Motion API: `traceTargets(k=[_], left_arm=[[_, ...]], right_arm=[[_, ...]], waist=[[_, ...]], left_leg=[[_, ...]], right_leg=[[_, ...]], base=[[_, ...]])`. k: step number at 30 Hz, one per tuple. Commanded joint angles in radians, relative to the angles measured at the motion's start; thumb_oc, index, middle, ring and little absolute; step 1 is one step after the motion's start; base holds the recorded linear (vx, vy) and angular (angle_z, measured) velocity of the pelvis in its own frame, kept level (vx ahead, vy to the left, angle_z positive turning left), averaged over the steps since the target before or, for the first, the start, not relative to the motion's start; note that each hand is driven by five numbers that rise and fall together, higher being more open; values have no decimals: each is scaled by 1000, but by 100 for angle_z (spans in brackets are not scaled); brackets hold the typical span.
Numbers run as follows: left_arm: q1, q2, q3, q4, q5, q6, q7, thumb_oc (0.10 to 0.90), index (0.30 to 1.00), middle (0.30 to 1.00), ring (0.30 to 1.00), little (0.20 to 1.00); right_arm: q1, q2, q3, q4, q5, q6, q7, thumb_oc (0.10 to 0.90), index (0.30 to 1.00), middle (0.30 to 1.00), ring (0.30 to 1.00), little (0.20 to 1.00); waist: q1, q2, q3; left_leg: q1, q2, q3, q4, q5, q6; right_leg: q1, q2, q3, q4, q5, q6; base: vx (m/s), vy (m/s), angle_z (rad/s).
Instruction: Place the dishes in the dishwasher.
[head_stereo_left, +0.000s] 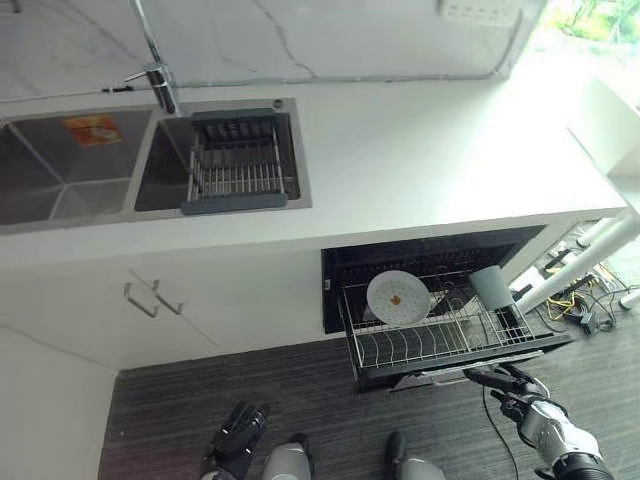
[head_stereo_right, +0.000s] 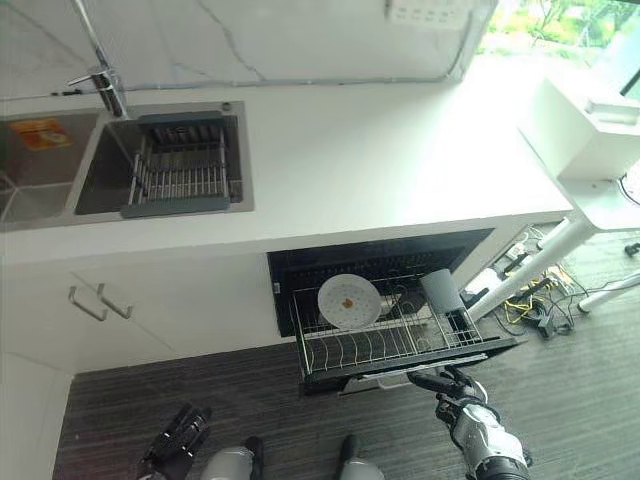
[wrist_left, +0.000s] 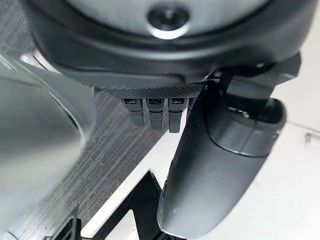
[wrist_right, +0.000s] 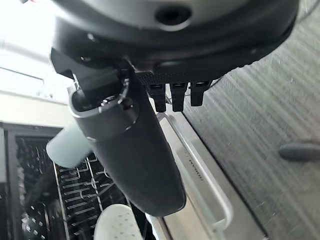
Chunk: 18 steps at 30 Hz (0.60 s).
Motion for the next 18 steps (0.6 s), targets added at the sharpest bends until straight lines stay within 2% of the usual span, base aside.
traceTargets(k=[1,12,14,18], left_arm=[[-14,23,-26,-29,-21,-57,-12,800,900,900,900,900],[-15,30,-29,10,-34,-76,4,800,900,900,900,900],[-15,32,-28,11,-32,-75,6,800,900,900,900,900],[-8,45,-30,35,-12,-77,3,800,900,900,900,900]], right_arm=[[-153,-69,1,-45,-34,-84,51,800,900,900,900,900],[-387,-161,73,53,-63,-48,4,800,900,900,900,900],[-407,-174,76,69,-62,-48,1,800,900,900,900,900],[-508,-253,83,169,-70,-52,10,800,900,900,900,900]], waist=[[35,12,-25],[129,25,-23],[136,25,-23],[182,30,-22]], left_leg=[[53,45,-6,-30,-48,-55],[44,8,-83,-30,-35,-60],[43,5,-89,-30,-33,-61],[36,-17,-129,-30,-19,-61]], right_leg=[[13,-53,-66,127,-130,54],[70,-98,-146,127,-134,71],[77,-103,-154,127,-135,73],[113,-123,-194,127,-139,84]], base=[[27,6,12],[69,31,25],[104,42,32],[151,54,37]])
